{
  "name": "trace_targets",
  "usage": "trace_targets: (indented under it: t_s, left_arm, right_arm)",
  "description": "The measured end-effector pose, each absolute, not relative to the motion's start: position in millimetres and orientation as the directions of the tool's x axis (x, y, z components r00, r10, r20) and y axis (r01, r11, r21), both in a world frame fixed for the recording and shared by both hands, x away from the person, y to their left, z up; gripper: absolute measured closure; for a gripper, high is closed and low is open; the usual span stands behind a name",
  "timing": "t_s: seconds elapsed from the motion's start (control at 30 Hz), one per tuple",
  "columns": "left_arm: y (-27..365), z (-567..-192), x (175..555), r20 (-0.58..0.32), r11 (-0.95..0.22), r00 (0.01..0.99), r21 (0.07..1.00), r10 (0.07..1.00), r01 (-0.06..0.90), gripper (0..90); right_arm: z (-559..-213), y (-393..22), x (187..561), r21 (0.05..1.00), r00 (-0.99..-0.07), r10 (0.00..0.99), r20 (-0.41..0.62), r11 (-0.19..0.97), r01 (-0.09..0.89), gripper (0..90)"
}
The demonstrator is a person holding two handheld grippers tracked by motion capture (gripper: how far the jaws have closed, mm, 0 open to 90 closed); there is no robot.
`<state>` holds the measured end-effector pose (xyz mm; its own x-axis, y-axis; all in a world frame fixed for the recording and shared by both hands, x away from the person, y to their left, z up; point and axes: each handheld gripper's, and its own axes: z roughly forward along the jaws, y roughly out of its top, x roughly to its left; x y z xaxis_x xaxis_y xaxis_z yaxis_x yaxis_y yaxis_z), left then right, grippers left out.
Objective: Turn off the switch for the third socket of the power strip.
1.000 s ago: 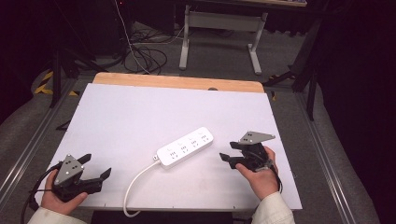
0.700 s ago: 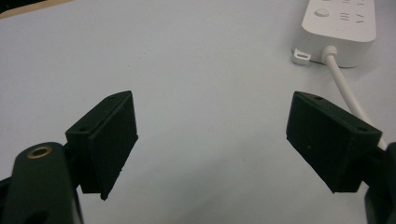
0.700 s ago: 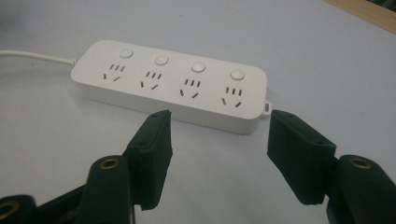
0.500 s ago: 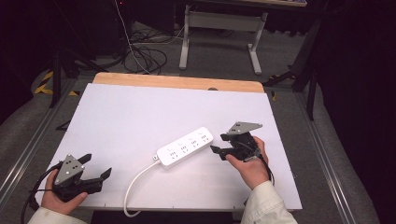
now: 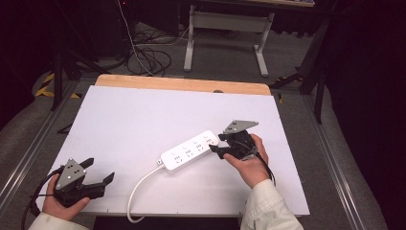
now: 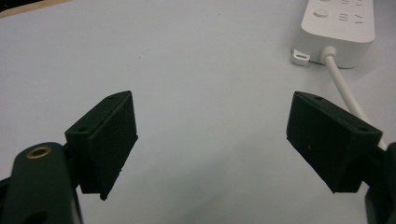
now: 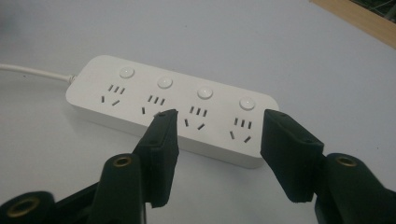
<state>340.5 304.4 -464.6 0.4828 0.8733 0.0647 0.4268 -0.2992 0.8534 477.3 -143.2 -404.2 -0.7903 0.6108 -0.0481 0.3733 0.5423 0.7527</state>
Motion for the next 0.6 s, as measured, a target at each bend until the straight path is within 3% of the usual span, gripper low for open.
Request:
trace_targets:
  t_s: [0.2,0.6]
  left_arm:
    - [305,-465,341,0.067,-0.3,0.482,0.854,0.874,0.426,16.6]
    - [304,-465,340,0.067,-0.301,0.485,0.854,0.872,0.425,16.7]
  right_arm:
    - [-405,-138,482,0.75,-0.795,0.607,-0.017,0.533,0.391,52.3]
    - [-408,-131,493,0.791,-0.792,0.611,0.014,0.478,0.383,90.0]
